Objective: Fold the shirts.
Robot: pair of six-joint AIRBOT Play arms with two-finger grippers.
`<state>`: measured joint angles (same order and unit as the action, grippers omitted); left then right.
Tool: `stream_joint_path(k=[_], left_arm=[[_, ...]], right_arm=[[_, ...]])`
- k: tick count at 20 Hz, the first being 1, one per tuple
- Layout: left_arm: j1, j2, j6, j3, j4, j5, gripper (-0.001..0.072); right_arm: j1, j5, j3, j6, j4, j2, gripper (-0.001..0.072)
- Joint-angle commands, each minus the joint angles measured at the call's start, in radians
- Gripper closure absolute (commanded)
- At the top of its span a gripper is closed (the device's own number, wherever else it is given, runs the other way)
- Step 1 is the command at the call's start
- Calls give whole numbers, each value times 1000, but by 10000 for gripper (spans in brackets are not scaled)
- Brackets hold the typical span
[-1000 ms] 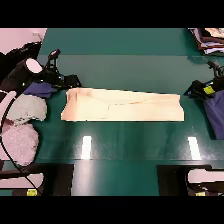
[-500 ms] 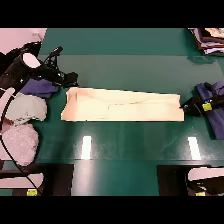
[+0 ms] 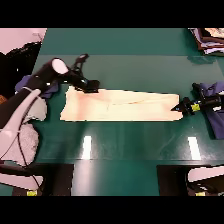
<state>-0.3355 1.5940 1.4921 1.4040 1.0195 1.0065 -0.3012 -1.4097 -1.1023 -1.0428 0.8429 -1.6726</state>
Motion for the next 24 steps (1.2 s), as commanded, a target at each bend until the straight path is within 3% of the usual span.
stream_joint_path(k=[1,4,9,18,24], left_arm=[[-116,113,3,97,-11,-19,673],[-191,214,4,201,-11,-18,672],[-269,312,27,264,-14,-23,672],[-275,334,27,264,-58,-38,672],[-173,302,27,300,-39,119,672]], right_arm=[[3,-40,-1,14,-100,105,694],[31,-39,-8,-42,-253,255,694],[180,-61,-212,-146,-241,355,695],[501,-65,-536,-190,-240,262,694],[662,-50,-700,-188,-240,135,694]])
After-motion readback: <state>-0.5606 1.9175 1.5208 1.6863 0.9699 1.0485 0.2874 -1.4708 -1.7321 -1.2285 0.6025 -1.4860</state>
